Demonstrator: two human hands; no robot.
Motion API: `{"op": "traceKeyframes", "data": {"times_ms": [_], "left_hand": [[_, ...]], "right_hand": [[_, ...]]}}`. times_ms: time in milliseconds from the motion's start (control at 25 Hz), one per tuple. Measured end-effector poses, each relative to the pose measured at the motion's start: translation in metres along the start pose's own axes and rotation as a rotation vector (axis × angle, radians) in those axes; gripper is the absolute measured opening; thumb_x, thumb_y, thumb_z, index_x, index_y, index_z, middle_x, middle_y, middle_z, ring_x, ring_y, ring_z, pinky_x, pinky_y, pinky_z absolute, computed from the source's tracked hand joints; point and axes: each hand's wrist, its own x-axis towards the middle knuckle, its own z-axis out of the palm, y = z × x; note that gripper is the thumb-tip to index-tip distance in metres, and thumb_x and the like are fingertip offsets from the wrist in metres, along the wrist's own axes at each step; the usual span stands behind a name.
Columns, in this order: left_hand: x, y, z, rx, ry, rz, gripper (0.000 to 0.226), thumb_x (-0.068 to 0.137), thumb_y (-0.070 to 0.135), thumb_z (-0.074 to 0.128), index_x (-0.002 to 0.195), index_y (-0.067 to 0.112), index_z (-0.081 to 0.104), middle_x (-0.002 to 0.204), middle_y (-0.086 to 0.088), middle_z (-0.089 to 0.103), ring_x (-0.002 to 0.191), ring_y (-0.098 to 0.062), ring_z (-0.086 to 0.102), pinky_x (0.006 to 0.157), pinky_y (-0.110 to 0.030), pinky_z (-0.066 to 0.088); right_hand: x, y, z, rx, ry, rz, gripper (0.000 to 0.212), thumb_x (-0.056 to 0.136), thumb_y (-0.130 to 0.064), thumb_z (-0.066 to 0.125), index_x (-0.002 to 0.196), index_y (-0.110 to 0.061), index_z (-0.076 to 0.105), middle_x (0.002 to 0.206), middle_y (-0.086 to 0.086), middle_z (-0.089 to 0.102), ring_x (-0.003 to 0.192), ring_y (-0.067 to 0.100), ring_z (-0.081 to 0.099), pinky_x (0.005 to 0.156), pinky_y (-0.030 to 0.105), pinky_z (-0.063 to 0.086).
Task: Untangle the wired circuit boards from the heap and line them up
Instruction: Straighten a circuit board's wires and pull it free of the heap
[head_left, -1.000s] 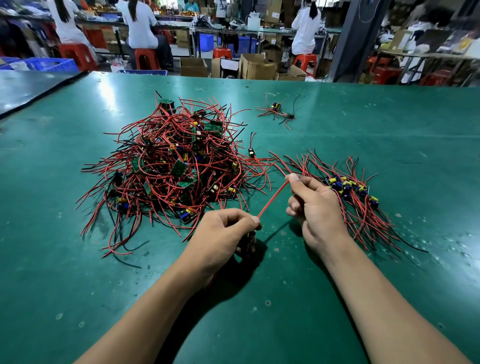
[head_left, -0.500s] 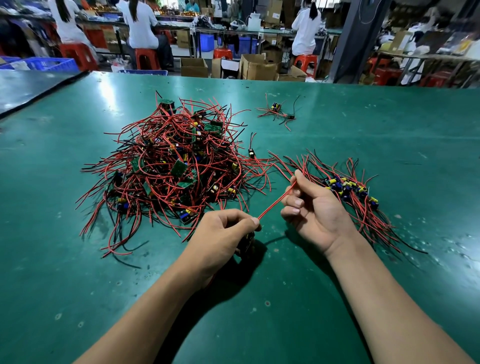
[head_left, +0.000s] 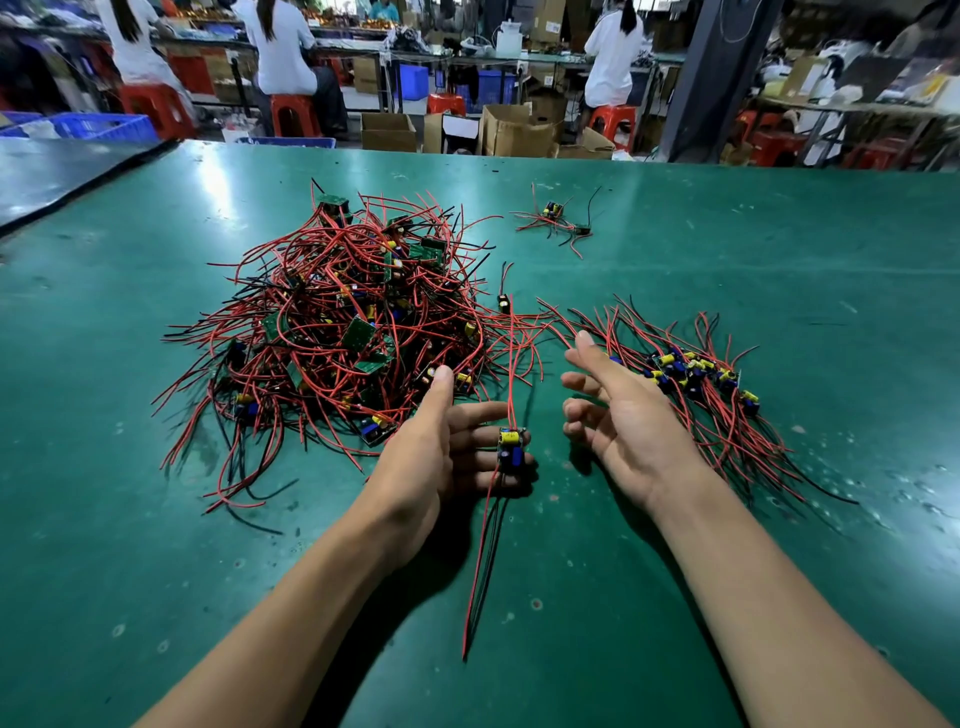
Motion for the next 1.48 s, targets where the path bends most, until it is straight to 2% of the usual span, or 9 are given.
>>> {"op": "traceKeyframes", "data": {"times_ms": [160, 280, 400, 520, 800, 1000, 1160, 1280, 1480], "left_hand": [[0.002, -0.004, -0.003, 0.099, -0.070, 0.038, 0.080, 0.093, 0.069, 0.018, 0.128, 0.010, 0.059, 0.117, -0.015, 0.070, 0.098, -0.027, 0.070, 0.084, -0.040, 0.059], [0.002, -0.006, -0.005, 0.209, -0.139, 0.090, 0.083, 0.084, 0.076, 0.019, 0.141, 0.023, 0.049, 0.132, 0.001, 0.064, 0.116, -0.016, 0.064, 0.102, -0.042, 0.047], [-0.002, -0.002, -0.004, 0.255, -0.193, 0.079, 0.089, 0.075, 0.078, 0.021, 0.146, 0.030, 0.042, 0.136, 0.016, 0.053, 0.101, 0.015, 0.061, 0.078, -0.013, 0.052], [-0.004, -0.002, -0.003, 0.241, -0.211, 0.103, 0.089, 0.075, 0.078, 0.023, 0.149, 0.031, 0.038, 0.147, 0.016, 0.043, 0.112, 0.009, 0.058, 0.074, -0.012, 0.053], [0.002, -0.006, -0.005, 0.235, -0.180, 0.083, 0.086, 0.076, 0.074, 0.027, 0.139, 0.020, 0.051, 0.145, -0.004, 0.051, 0.124, -0.008, 0.055, 0.095, -0.031, 0.053], [0.002, -0.011, -0.002, 0.156, -0.051, 0.043, 0.056, 0.092, 0.061, 0.040, 0.121, 0.019, 0.064, 0.123, -0.004, 0.068, 0.104, -0.019, 0.070, 0.096, -0.044, 0.054], [0.002, -0.008, 0.001, 0.127, 0.079, 0.195, 0.018, 0.101, 0.020, 0.050, 0.116, 0.014, 0.059, 0.116, -0.016, 0.062, 0.079, -0.028, 0.071, 0.065, -0.038, 0.062], [0.003, -0.007, -0.008, 0.419, 0.256, 0.383, 0.020, 0.099, 0.009, 0.053, 0.115, 0.019, 0.058, 0.107, -0.012, 0.064, 0.052, -0.020, 0.060, 0.041, -0.028, 0.048], [0.005, -0.006, -0.013, 0.671, 0.304, 0.448, 0.040, 0.095, 0.013, 0.058, 0.133, 0.024, 0.052, 0.111, 0.000, 0.064, 0.058, -0.022, 0.064, 0.056, -0.033, 0.056]], "right_hand": [[-0.004, 0.008, 0.003, -0.237, -0.103, -0.016, 0.055, 0.064, -0.062, 0.084, 0.088, -0.023, 0.055, 0.064, -0.008, 0.049, 0.050, 0.010, 0.048, 0.045, 0.026, 0.040], [-0.008, 0.014, 0.004, -0.577, -0.262, -0.090, 0.061, 0.058, -0.066, 0.084, 0.093, -0.026, 0.054, 0.078, -0.004, 0.056, 0.064, 0.011, 0.054, 0.057, 0.029, 0.044], [-0.007, 0.012, 0.003, -0.712, -0.309, -0.177, 0.047, 0.065, -0.048, 0.082, 0.097, -0.025, 0.057, 0.089, 0.001, 0.064, 0.073, 0.014, 0.060, 0.066, 0.031, 0.047], [-0.001, 0.010, -0.001, -0.631, -0.178, -0.227, 0.026, 0.079, -0.022, 0.082, 0.097, -0.022, 0.062, 0.089, 0.000, 0.066, 0.074, 0.011, 0.062, 0.063, 0.024, 0.048], [0.010, -0.007, -0.033, -0.832, 0.461, -0.516, 0.027, 0.086, -0.023, 0.074, 0.112, -0.018, 0.069, 0.102, -0.001, 0.067, 0.071, 0.005, 0.057, 0.078, 0.023, 0.041], [0.003, 0.002, -0.019, -1.077, 0.301, -0.661, 0.031, 0.089, -0.022, 0.071, 0.118, -0.014, 0.071, 0.115, 0.006, 0.062, 0.103, 0.024, 0.060, 0.097, 0.033, 0.046], [-0.002, 0.016, -0.005, -1.359, 0.097, -0.528, 0.024, 0.090, -0.036, 0.068, 0.108, -0.022, 0.074, 0.111, 0.003, 0.066, 0.101, 0.025, 0.062, 0.088, 0.033, 0.050], [-0.002, 0.012, -0.014, -1.439, 0.207, -0.447, 0.037, 0.091, -0.042, 0.065, 0.122, -0.022, 0.069, 0.119, 0.007, 0.063, 0.111, 0.028, 0.058, 0.089, 0.034, 0.046], [0.001, 0.002, -0.021, -1.426, 0.249, -0.363, 0.047, 0.092, -0.043, 0.064, 0.133, -0.021, 0.063, 0.129, 0.008, 0.063, 0.118, 0.029, 0.058, 0.093, 0.036, 0.047]]}}
